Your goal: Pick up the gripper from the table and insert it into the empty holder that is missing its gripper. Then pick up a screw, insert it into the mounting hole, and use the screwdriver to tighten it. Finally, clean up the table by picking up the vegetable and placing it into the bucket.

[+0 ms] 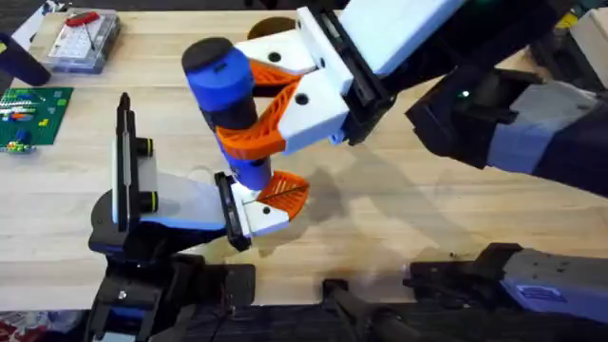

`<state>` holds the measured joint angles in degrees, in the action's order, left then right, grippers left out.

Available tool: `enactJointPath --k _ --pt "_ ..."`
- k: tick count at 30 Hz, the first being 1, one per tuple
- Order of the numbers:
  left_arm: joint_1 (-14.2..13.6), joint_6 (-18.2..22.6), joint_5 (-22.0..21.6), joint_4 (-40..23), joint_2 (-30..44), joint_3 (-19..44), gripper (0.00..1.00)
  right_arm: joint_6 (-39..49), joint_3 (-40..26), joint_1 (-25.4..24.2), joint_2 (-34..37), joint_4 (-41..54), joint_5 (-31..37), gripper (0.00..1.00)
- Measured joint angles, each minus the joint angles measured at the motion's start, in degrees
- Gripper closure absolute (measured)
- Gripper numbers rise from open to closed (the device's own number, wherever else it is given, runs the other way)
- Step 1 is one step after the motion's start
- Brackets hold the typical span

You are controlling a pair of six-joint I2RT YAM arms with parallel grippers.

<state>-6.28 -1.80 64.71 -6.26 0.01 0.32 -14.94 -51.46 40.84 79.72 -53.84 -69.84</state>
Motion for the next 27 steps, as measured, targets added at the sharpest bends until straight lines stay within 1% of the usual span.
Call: enactJointPath --k 27 --pt "0.00 -0.24 0.06 -0.04 0.00 0.00 0.986 0.00 1.27 0.92 -0.28 -0.53 2.08 0.961"
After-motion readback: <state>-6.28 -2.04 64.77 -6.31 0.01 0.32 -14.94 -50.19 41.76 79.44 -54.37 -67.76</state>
